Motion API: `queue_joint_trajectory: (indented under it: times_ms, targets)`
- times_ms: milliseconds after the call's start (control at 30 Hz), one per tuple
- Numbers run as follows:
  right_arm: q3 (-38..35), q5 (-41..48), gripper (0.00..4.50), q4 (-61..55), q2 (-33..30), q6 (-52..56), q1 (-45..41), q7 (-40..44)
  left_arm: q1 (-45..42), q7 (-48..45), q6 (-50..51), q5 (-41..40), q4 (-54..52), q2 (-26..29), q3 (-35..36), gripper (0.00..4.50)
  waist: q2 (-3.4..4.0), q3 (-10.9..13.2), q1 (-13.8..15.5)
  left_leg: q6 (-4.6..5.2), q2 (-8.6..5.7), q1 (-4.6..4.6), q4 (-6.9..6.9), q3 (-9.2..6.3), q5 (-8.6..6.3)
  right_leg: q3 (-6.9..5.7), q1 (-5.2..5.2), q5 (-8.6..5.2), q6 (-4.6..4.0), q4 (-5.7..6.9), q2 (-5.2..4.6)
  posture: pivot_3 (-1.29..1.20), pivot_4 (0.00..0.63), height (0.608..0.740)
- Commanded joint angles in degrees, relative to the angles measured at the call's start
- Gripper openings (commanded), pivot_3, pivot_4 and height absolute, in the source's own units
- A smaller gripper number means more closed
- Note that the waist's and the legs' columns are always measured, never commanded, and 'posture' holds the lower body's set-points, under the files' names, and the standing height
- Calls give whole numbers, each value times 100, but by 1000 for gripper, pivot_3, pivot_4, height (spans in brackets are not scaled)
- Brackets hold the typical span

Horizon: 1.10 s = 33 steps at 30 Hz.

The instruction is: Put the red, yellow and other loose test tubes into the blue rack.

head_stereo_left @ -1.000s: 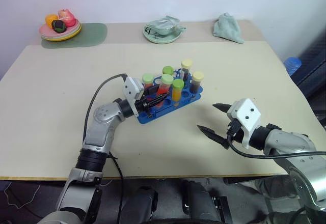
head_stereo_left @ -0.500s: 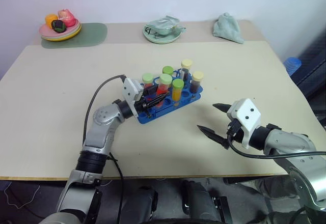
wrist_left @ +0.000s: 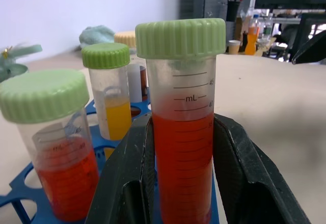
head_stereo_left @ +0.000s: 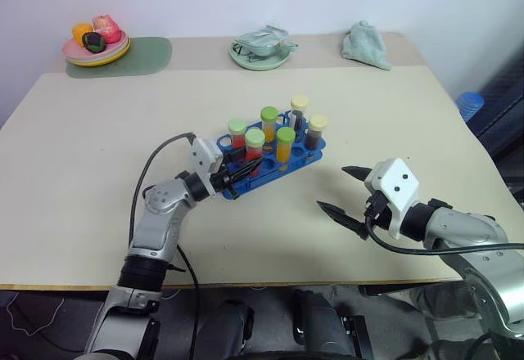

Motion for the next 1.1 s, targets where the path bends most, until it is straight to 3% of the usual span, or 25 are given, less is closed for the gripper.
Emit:
queue_joint_trajectory:
  times_ms: [33, 100, 500, 733, 1100]
  targets:
    - [19, 58, 4500, -42, 12, -81, -105, 16, 47, -7, 53, -105, -285, 104, 151, 2293, 0, 0, 2, 0, 0, 0, 0, 0, 0, 0, -1, 0, 0, 0, 0, 0, 150, 740]
    - [27, 56, 4500, -36, 12, -91, -101, 27, 85, 154, -89, 50, -331, 110, 162, 3238, 0, 0, 11, 0, 0, 0, 0, 0, 0, 0, 1, 0, 0, 0, 0, 0, 150, 740]
    - [-86, 88, 4500, 196, -82, -294, 100, 336, 972, 354, 38, -54, -1236, 712, 575, 3238, 1, -1, 11, 3, 1, 0, -1, 1, -2, 0, 2, 0, 0, -2, 0, 0, 150, 740]
    - [-922, 156, 4500, 256, -126, -374, 802, 465, 1928, -186, 587, -755, -1954, 1675, 1326, 3238, 2, 0, 11, 10, 2, -1, -2, 4, -6, 0, 5, 0, 0, -8, 0, 0, 150, 740]
    - [-1816, 66, 4500, 837, -177, -1043, 1474, 836, 2812, -440, 1166, -1190, -2488, 2215, 1811, 3238, 4, 0, 8, 14, 5, 8, -4, 6, -9, 0, 17, -1, 0, -11, 0, 0, 150, 740]
